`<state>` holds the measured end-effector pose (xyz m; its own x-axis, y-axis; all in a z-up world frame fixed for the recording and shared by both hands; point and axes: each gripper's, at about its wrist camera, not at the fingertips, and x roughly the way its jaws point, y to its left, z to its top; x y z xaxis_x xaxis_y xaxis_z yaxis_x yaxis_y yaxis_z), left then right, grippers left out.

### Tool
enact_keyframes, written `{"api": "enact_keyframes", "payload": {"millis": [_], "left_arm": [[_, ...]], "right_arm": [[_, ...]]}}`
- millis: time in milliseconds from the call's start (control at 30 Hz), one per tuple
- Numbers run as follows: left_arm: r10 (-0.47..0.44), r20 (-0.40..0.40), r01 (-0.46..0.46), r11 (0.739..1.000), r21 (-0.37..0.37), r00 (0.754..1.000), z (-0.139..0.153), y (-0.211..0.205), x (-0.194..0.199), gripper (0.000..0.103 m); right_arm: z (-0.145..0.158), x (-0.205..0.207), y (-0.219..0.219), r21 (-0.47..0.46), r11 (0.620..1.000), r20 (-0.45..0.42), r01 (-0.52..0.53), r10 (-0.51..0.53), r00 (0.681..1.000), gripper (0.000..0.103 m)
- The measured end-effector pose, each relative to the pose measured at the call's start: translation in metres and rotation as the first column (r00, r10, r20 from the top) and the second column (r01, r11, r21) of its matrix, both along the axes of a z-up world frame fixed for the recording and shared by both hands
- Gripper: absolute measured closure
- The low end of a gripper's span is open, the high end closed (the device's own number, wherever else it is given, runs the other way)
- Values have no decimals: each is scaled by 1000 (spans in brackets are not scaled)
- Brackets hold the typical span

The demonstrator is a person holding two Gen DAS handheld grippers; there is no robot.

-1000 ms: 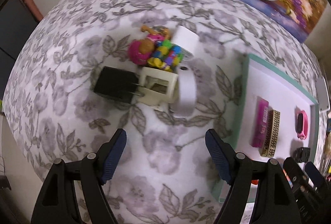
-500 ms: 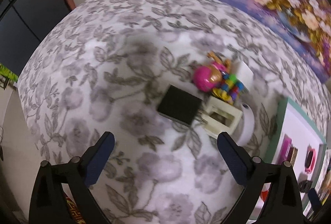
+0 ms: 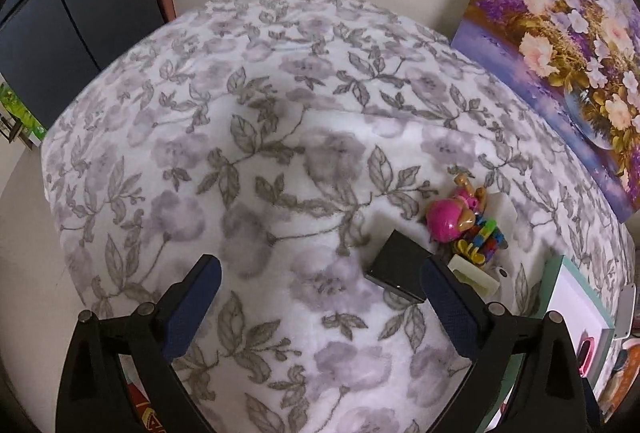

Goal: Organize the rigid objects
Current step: 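Withdraw both grippers from the tray back toward the object pile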

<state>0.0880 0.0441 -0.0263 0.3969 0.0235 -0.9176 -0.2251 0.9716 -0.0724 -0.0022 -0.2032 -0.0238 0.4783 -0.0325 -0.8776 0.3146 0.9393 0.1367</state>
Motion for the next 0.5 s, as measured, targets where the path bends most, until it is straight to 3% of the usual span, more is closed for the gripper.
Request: {"api": "enact_keyframes", "payload": {"millis": [267, 500], "left_arm": [[-57, -71, 50, 994, -93, 996, -26, -4, 18, 3], [-116, -88, 106, 988, -111, 989, -43, -21, 30, 3]], "right_arm": [[-19, 25, 33, -1, 996, -27, -91, 91, 995, 0], [-33, 41, 40, -1, 993, -56, -121, 121, 991, 0]]}}
